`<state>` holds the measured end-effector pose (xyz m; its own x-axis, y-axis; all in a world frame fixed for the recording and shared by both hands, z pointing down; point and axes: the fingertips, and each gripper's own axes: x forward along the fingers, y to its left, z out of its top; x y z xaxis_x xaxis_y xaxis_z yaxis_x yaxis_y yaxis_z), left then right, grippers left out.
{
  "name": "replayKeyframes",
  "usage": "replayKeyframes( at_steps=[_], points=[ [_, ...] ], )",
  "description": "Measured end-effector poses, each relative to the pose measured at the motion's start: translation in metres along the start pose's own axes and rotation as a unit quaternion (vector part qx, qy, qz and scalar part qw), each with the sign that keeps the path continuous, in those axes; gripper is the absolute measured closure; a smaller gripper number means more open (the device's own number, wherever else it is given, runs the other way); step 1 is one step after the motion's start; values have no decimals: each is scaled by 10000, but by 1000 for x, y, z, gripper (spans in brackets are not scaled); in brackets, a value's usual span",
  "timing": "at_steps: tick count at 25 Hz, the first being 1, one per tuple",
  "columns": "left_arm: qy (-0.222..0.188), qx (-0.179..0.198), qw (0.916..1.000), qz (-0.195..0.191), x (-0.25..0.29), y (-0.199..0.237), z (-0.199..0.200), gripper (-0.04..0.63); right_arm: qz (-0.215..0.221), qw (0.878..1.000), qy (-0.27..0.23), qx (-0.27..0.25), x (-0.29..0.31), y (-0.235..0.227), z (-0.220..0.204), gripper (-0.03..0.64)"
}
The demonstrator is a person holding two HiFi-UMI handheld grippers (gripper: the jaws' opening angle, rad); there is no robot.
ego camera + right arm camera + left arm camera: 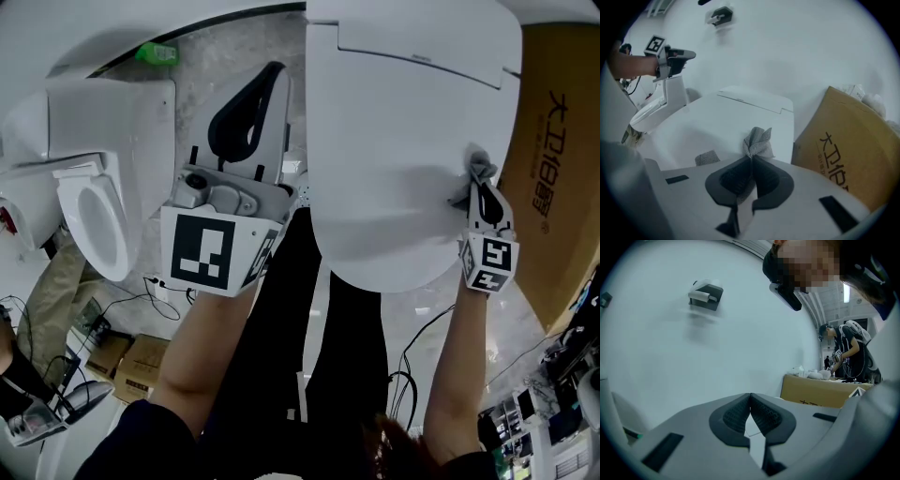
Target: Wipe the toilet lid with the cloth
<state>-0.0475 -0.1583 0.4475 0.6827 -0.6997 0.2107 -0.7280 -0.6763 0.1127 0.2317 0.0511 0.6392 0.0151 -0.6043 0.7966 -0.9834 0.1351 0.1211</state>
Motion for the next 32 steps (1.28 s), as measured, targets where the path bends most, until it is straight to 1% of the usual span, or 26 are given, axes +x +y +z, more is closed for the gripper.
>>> replayKeyframes(
  at_steps=[6, 9, 12, 17, 22, 25, 28, 30, 32],
  points=[
    [-14, 14, 10000, -46, -3, -4, 2, 575, 676, 9969, -192, -349, 4, 80, 31, 583],
    [-12, 19, 10000, -36, -2, -6, 2, 575, 1013, 9914, -293, -778, 10, 118, 47, 583],
    [-11, 23, 10000, 1, -5, -5, 2, 575, 1404, 9834, -397, -1079, 14, 159, 63, 583],
    [-37, 30, 10000, 17, -9, -6, 1, 575, 2050, 9675, -617, -1345, 19, 227, 83, 583],
    [1, 22, 10000, 52, -14, -8, -3, 575, 2501, 9476, -681, -1865, 11, 284, 83, 583],
    [2, 54, 10000, 58, -17, -8, -1, 575, 2745, 9362, -667, -2093, 4, 302, 78, 583],
    [-3, 75, 10000, 51, -18, -8, 0, 575, 2945, 9244, -673, -2327, -1, 302, 71, 583],
    [-5, 75, 10000, 51, -18, -10, -1, 575, 2949, 9242, -676, -2333, -2, 291, 66, 583],
    [-4, 64, 10000, 55, -18, -12, -1, 575, 2834, 9306, -654, -2222, -4, 273, 60, 583]
  ],
)
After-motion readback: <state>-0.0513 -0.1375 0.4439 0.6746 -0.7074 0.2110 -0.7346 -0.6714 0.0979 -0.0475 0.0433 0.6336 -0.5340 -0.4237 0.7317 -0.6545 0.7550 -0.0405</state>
